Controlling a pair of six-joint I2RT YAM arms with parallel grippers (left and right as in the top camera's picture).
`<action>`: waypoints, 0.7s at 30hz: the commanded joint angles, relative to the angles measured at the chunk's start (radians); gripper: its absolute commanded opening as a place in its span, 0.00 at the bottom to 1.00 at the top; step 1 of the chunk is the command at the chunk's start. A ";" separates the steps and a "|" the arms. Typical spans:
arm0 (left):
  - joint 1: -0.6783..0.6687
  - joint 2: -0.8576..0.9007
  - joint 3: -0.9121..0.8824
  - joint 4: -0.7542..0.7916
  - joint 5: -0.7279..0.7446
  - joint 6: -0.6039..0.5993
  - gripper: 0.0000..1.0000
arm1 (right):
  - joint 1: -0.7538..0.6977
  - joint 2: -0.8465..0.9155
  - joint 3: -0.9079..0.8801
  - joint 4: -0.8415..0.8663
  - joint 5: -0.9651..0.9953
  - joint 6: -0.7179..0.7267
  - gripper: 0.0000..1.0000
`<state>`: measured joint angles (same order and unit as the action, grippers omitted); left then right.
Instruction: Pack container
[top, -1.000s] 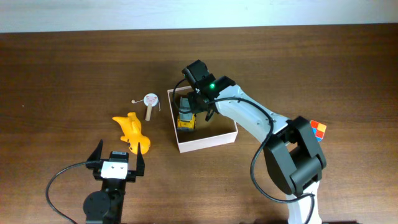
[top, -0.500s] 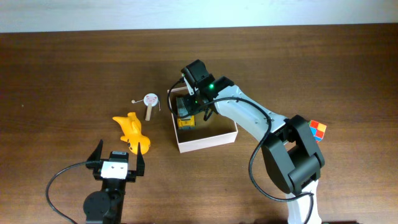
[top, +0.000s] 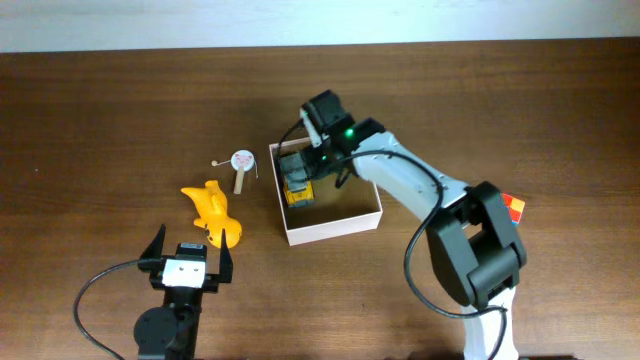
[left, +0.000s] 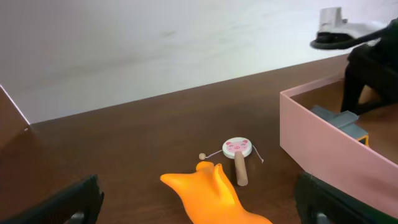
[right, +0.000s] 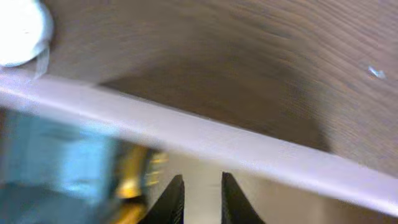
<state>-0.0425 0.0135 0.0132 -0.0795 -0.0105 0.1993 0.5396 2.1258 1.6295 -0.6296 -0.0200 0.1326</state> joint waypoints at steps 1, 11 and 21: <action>0.002 -0.008 -0.004 -0.004 0.011 0.016 0.99 | -0.074 0.012 -0.010 -0.017 0.035 0.083 0.17; 0.002 -0.008 -0.004 -0.004 0.011 0.016 0.99 | -0.130 0.012 -0.010 -0.046 0.085 0.217 0.16; 0.002 -0.008 -0.004 -0.004 0.011 0.016 0.99 | -0.131 0.012 -0.010 -0.071 0.173 0.452 0.16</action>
<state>-0.0425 0.0135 0.0132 -0.0795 -0.0105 0.1993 0.4084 2.1258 1.6295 -0.6975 0.0917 0.4904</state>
